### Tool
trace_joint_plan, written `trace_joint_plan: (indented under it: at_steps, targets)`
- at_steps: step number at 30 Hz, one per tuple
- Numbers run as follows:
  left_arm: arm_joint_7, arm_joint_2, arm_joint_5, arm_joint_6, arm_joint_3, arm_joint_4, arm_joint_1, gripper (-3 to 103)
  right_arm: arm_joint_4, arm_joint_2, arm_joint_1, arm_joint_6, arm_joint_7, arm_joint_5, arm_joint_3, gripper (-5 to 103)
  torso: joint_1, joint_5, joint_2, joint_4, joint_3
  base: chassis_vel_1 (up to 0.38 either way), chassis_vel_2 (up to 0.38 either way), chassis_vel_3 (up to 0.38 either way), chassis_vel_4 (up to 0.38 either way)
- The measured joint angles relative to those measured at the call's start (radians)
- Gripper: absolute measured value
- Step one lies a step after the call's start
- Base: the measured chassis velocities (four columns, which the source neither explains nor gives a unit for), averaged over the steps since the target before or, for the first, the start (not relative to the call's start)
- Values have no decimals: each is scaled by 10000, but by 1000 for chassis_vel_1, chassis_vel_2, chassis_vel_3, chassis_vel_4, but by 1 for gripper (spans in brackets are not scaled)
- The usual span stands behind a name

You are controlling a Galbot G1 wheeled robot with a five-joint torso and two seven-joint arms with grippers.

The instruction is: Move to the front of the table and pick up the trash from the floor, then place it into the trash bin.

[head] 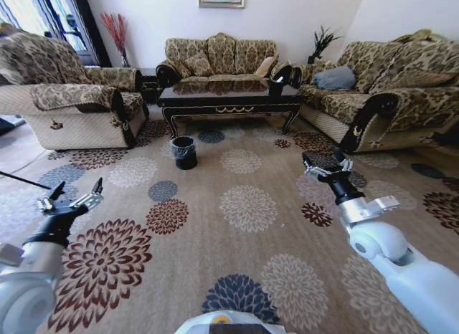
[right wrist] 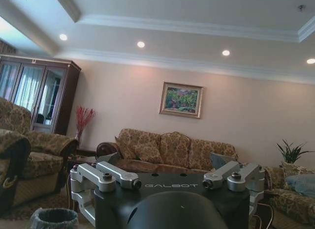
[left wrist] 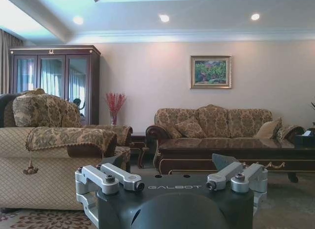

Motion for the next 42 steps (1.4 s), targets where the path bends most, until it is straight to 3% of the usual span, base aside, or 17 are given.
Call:
trace_joint_plan:
  at_steps: [2, 3, 5, 7, 10, 13, 19, 25, 30, 33, 39, 42]
  targets:
    - [12, 56, 7, 10, -101, 134, -43, 100, 79, -131, -153, -760, 358, -38, 359, 100, 17, 0, 117, 1, 102, 0, 0, 0, 0]
    - [12, 56, 7, 10, -101, 134, -43, 100, 79, -131, -153, -760, 358, -38, 359, 100, 17, 0, 117, 1, 102, 0, 0, 0, 0]
    - [37, 111, 10, 27, -201, 273, -93, 100, 145, -228, -177, -1359, 1198, -3, 472, 100, 48, 0, 213, 0, 162, 0, 0, 0, 0]
    - [55, 159, 0, 70, -331, 452, -186, 100, 146, -279, -149, -1708, 1879, 81, 523, 100, 82, 1, 307, 1, 225, 0, 0, 0, 0]
    - [61, 191, -32, 117, -423, 614, -240, 100, 96, -290, -175, -1859, 2219, 95, 659, 100, 114, 0, 410, 1, 298, 0, 0, 0, 0]
    - [83, 222, -37, 125, -463, 719, -266, 100, 64, -290, -277, -1877, 2204, 118, 836, 100, 136, 0, 497, 0, 361, 0, 0, 0, 0]
    - [152, 397, -99, 140, -597, 987, -428, 100, -198, -318, -466, -1835, 1462, 334, 1369, 100, 226, 0, 773, 0, 546, 0, 0, 0, 0]
    - [199, 468, -183, 120, -671, 1113, -484, 100, -598, -392, -234, -1482, 1500, 557, 1460, 100, 297, 0, 969, 2, 669, 0, 0, 0, 0]
    - [209, 472, -228, 109, -666, 1124, -565, 100, -847, -409, -285, -1433, 1812, -20, 1576, 100, 360, 1, 1177, 0, 814, 0, 0, 0, 0]
    - [255, 537, -314, 97, -656, 1165, -629, 100, -1070, -394, -541, -1090, 1195, -242, 1886, 100, 411, 1, 1331, 2, 921, 0, 0, 0, 0]
    - [511, 750, -877, 104, -479, 1227, -759, 100, -938, -443, -866, -654, 73, 1148, 2231, 100, 456, 1, 1537, 0, 1076, 0, 0, 0, 0]
    - [1014, 821, -928, 22, -244, 1339, -903, 100, -927, -463, -1102, -41, -1831, 1678, 2369, 100, 513, 0, 1694, 2, 1189, 0, 0, 0, 0]
